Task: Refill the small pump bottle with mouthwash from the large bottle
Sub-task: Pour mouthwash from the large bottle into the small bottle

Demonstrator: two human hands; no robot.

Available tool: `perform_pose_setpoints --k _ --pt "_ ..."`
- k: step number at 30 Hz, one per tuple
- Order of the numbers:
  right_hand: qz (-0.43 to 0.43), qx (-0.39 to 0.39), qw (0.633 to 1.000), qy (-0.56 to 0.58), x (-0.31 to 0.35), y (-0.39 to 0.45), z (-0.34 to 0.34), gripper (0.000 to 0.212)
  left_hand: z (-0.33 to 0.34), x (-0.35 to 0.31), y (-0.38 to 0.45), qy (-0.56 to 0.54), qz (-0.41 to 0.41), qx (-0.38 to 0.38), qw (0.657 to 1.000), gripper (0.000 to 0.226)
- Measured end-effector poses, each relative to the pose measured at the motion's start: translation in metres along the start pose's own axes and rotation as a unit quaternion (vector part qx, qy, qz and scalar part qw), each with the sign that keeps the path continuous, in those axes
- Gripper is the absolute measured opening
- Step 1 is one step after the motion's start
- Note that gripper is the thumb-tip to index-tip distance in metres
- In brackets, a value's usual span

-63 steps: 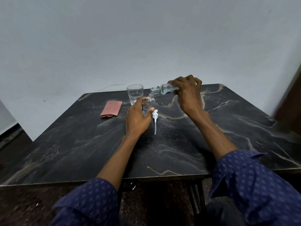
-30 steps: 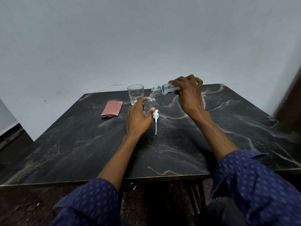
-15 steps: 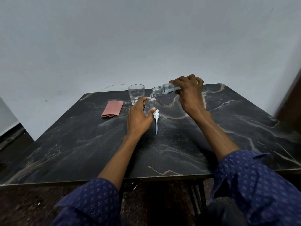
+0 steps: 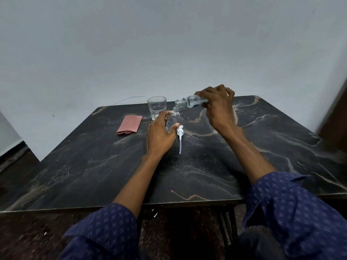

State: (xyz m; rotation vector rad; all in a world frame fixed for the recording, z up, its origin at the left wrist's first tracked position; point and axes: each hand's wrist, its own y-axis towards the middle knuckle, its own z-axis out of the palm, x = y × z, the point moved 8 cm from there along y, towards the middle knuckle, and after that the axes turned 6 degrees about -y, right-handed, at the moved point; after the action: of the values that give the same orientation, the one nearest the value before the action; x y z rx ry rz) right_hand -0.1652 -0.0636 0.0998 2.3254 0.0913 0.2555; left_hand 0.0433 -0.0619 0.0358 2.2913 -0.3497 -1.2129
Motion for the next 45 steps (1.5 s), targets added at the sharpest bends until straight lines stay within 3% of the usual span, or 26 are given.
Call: perform_pose_setpoints --k 45 --pt "0.005 0.003 1.0 -0.003 0.0005 0.0005 -0.002 0.045 0.0002 -0.0026 0.0001 -0.004 0.003 0.008 1.0 0.05"
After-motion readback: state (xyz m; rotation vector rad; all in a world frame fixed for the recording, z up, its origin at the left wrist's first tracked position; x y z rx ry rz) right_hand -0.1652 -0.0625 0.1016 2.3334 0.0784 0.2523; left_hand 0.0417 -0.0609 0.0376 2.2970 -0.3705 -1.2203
